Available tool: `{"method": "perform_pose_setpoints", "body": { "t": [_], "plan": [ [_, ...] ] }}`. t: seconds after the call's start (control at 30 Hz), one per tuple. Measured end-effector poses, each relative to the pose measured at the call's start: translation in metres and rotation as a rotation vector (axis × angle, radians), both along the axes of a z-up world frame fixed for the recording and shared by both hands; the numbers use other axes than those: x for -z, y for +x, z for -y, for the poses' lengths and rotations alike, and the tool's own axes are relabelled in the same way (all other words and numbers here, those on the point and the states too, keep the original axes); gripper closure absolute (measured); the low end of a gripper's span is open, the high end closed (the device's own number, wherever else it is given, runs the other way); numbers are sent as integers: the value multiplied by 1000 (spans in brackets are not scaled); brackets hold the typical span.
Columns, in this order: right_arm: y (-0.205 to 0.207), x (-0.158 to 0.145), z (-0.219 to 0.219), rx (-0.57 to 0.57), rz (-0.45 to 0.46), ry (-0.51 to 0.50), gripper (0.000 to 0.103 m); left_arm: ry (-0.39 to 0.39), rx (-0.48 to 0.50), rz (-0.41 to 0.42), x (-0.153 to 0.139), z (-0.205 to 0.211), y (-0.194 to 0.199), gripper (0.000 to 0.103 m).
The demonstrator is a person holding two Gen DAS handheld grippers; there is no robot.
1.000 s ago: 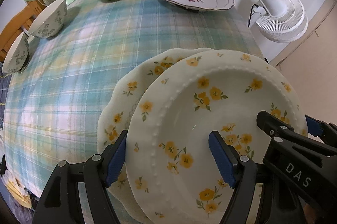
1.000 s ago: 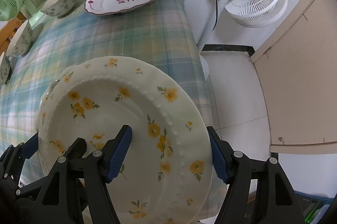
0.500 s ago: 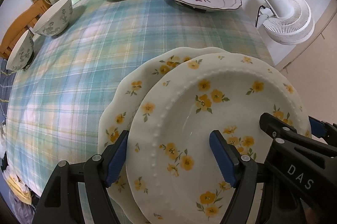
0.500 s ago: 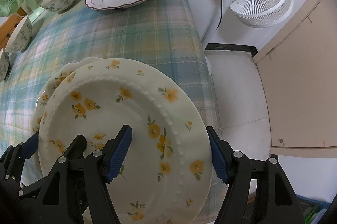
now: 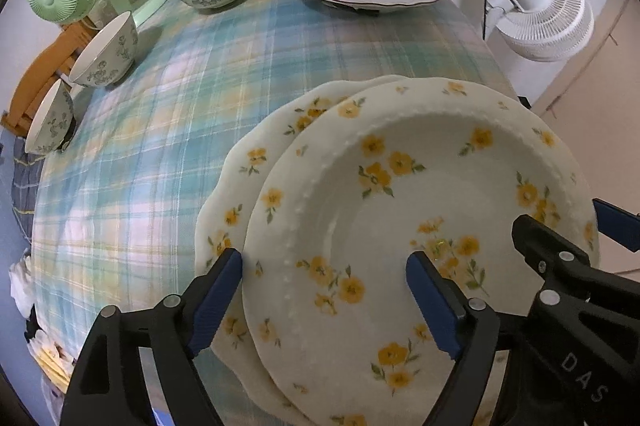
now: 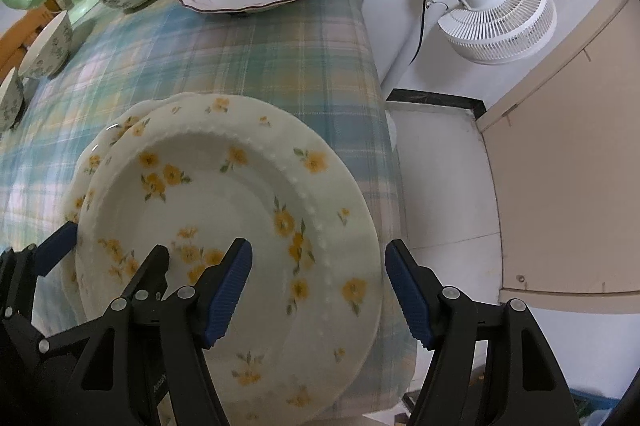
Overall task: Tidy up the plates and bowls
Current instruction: 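Lower the dotted-rim plate onto the first plate and open the left gripper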
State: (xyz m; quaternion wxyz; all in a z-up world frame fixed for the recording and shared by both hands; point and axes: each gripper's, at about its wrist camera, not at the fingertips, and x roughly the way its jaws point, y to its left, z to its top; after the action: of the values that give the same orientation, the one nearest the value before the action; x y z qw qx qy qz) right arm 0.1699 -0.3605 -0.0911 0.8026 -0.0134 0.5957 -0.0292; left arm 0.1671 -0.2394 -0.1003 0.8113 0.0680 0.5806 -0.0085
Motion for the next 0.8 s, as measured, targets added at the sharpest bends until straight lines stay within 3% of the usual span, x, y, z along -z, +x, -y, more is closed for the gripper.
{"method": "perform_pose_setpoints", "body": {
  "t": [0.27,0.8],
  "plan": [
    [-10,-3,-3,9,17,-6,41,5,30,-4,-7,-3,-8,16],
    [4,11,-24,12,-20,-6,42,-1,13,-16,-6,-20,-3,15]
  ]
}}
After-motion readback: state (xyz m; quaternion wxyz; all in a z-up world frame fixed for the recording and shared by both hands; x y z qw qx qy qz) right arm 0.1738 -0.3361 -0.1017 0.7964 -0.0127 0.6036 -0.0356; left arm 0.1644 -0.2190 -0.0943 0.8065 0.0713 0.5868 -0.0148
